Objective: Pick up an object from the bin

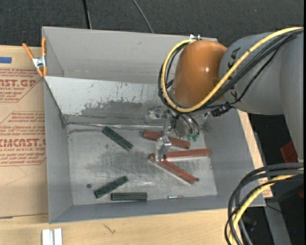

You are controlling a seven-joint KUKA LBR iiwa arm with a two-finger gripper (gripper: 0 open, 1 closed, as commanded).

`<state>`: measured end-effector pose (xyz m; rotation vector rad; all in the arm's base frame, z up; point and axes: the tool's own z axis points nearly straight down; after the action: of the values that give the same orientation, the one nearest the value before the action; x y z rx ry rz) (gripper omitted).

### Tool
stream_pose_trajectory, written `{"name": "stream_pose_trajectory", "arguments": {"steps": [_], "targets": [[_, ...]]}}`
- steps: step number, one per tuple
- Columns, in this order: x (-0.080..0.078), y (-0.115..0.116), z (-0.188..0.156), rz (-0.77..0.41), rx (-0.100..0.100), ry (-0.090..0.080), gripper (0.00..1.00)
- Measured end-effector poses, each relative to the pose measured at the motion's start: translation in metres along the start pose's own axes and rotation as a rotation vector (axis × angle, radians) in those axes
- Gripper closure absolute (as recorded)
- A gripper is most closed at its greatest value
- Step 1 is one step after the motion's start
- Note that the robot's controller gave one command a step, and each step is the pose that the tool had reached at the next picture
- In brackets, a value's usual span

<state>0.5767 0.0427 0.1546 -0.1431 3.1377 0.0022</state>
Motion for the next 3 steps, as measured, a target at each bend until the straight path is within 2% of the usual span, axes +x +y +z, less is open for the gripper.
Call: {"name": "stream_pose_trajectory", "arguments": {"steps": [1, 2, 3], "targets": [[0.0, 0.0, 0.0, 0.0, 0.0, -0.001, 0.0], [0.001, -0.05, 0.079, 0.1, -0.001, 0.005, 1.0], [0.001, -0.05, 0.079, 0.1, -0.001, 0.004, 1.0]]}}
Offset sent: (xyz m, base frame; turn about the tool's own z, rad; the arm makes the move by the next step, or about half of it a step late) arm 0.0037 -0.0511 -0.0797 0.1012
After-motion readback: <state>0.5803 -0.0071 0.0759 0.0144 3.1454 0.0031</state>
